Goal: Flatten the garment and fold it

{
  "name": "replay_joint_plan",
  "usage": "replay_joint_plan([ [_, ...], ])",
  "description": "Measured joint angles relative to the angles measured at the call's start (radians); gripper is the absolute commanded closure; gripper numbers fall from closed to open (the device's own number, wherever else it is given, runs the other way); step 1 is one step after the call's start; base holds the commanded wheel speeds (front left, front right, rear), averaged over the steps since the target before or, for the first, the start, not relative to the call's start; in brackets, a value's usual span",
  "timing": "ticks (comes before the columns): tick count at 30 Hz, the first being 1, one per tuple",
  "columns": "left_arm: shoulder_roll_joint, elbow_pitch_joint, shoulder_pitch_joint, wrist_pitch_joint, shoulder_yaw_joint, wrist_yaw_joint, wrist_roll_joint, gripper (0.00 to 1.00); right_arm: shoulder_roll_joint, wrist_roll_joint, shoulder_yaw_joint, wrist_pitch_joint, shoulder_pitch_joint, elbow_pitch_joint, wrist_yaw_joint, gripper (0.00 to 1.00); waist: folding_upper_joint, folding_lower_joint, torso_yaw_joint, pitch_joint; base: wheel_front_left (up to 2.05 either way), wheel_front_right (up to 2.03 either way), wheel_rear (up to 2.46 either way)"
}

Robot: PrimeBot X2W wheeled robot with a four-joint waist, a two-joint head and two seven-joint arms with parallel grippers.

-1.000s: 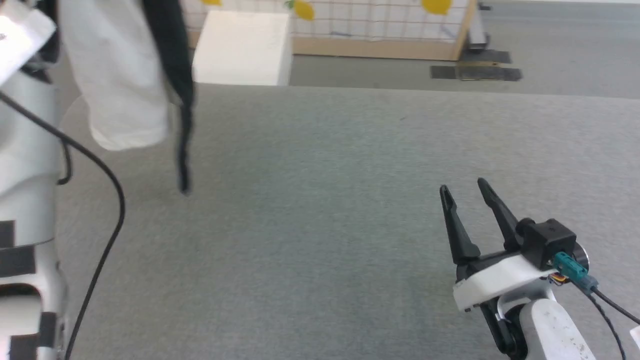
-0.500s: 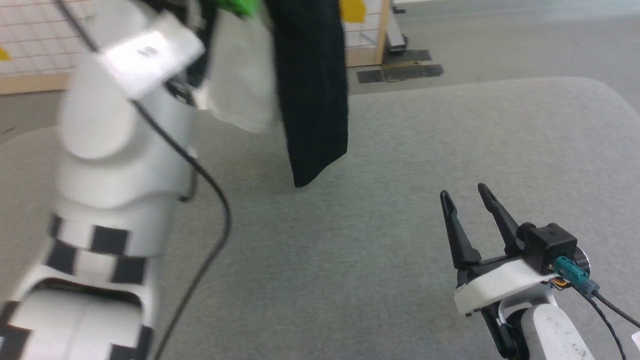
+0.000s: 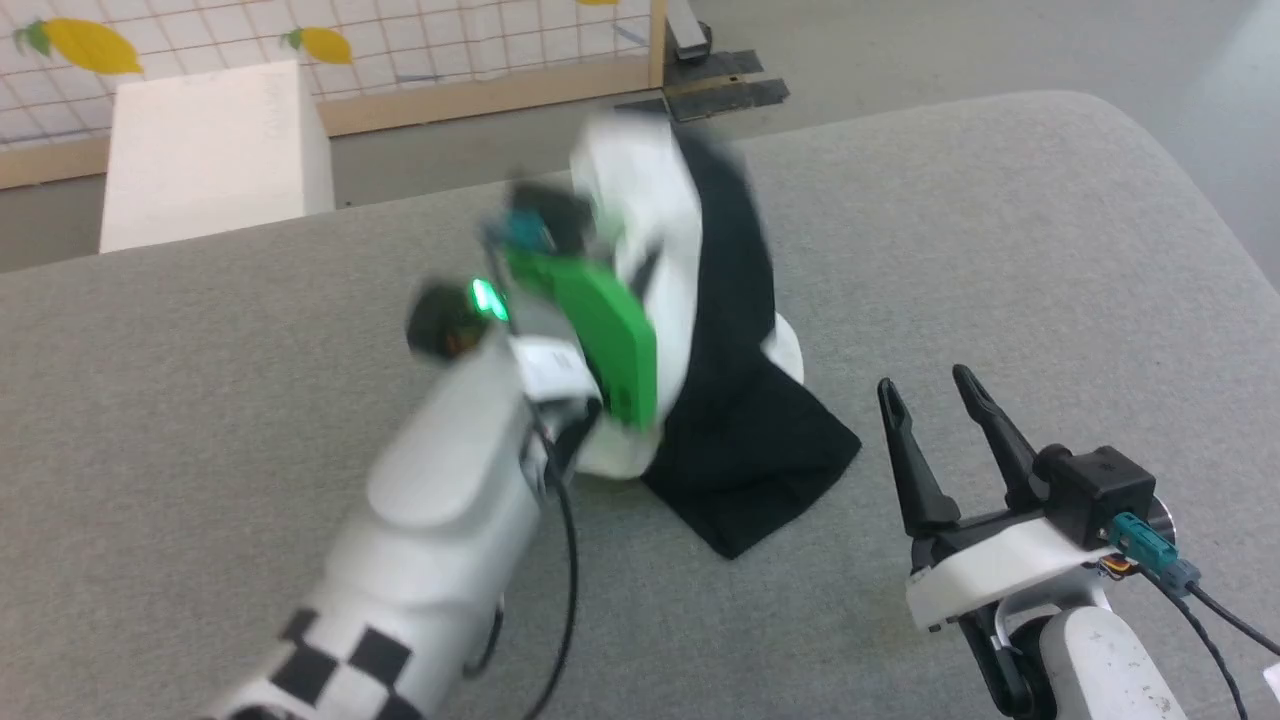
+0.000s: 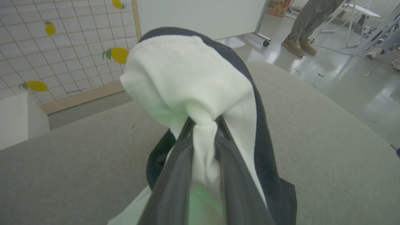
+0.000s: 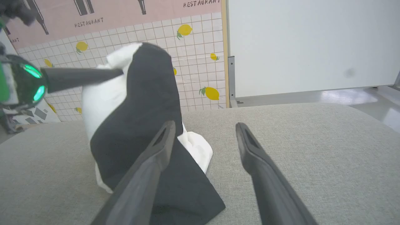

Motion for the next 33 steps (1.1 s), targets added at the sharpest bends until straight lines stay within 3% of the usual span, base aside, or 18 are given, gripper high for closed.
replay_joint_plan([
  [9,-0.005,0.153,0.094,0.289,-0.184,-0.009,-0.083,1.0,0.0,0.005,-0.002,-0.005,-0.001,0.011,0.0,0.0,0.0,0.0,-0.003,0.012,0.0,0.0,0.0],
  [10,-0.006,0.153,0.093,0.306,-0.191,-0.009,-0.094,0.95,0.0,0.005,-0.002,-0.005,-0.001,0.011,0.0,0.0,0.0,0.0,0.0,0.011,0.0,0.0,0.0],
  [11,-0.007,0.15,0.093,0.313,-0.197,-0.008,-0.103,0.53,0.0,0.005,-0.001,-0.005,-0.001,0.011,0.0,0.0,0.0,0.0,0.005,0.009,0.0,0.0,0.0],
  [12,-0.007,0.143,0.093,0.301,-0.197,-0.003,-0.105,0.0,0.0,0.005,-0.002,-0.005,-0.001,0.011,0.0,0.0,0.0,0.0,0.011,0.008,0.0,0.0,0.0],
  [18,-0.007,0.059,0.093,0.055,-0.146,0.03,-0.106,0.0,0.0,0.004,-0.009,-0.005,-0.001,0.011,0.0,0.0,0.0,0.0,0.047,0.0,0.0,0.0,0.0],
  [24,0.055,-0.068,0.099,-0.285,-0.067,0.078,-0.055,0.0,0.0,-0.006,-0.024,-0.001,0.0,-0.006,0.0,0.0,0.0,0.0,0.09,-0.013,0.0,0.0,0.0],
  [27,0.112,-0.133,0.139,-0.345,-0.012,0.117,-0.038,0.0,0.0,-0.013,-0.035,0.007,0.001,-0.017,0.0,0.0,0.0,0.0,0.109,-0.02,0.0,0.0,0.0],
  [33,0.19,-0.341,0.318,-0.36,0.16,0.179,0.013,0.0,0.0,-0.023,-0.061,0.016,0.006,-0.04,0.0,0.0,0.0,0.0,0.146,-0.032,0.0,0.0,0.0],
])
